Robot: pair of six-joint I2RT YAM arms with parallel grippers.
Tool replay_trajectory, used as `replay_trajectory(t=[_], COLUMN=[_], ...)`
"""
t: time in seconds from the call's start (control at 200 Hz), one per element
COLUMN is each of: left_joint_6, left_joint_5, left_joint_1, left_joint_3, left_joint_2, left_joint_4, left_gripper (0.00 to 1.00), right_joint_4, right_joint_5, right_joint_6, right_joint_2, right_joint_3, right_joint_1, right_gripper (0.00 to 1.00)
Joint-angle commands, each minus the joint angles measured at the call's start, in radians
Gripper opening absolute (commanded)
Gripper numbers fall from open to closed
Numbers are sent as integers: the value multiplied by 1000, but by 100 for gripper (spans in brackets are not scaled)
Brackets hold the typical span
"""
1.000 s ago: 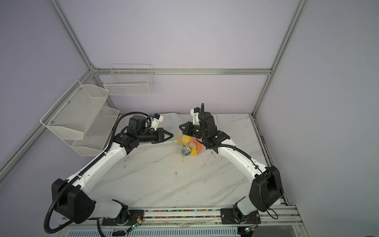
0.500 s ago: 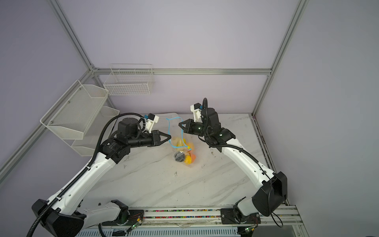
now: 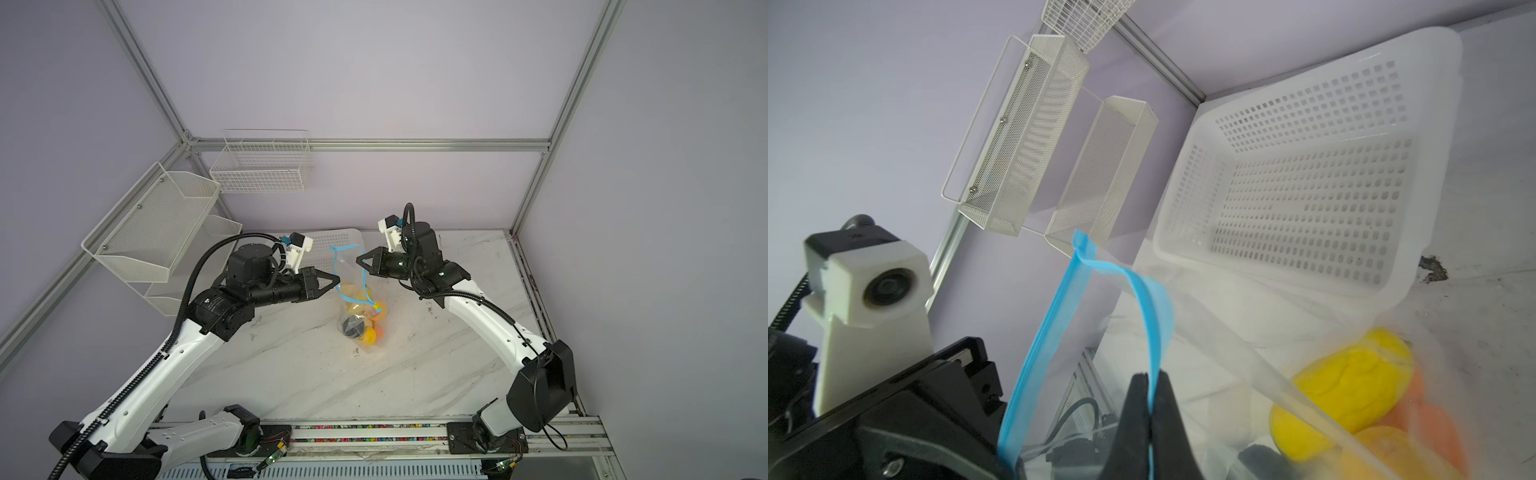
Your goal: Place the food in the zip-top bag and seal the zipper
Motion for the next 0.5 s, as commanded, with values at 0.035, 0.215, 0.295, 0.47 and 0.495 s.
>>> replay_trajectory(t=[0.035,0.215,0.295,0.47,0.495], left_joint_6=[-7,4,7,4,2], left_joint_5=[-19,-30,-34,-42,-42], left_joint_1=[-5,-5,-4,-4,-4], left_joint_3=[-36,-27,-23,-13,-14], left_joint_2=[13,43,55,69,69], left_joint_4=[30,31,30,35,37], left_gripper=[0,0,0,0,0], right_joint_4=[-27,-115,-134,-27,9], right_joint_5=[-10,74,119,177,171], right_joint_6=[-105,-248,-309,-415,-421], right_joint_2=[16,-37,-88,-341,-390], right_joint_3=[41,100,90,-128,-181], right_joint_1=[-6,-7,-7,-7,-7], right_gripper=[17,60,68,69,70])
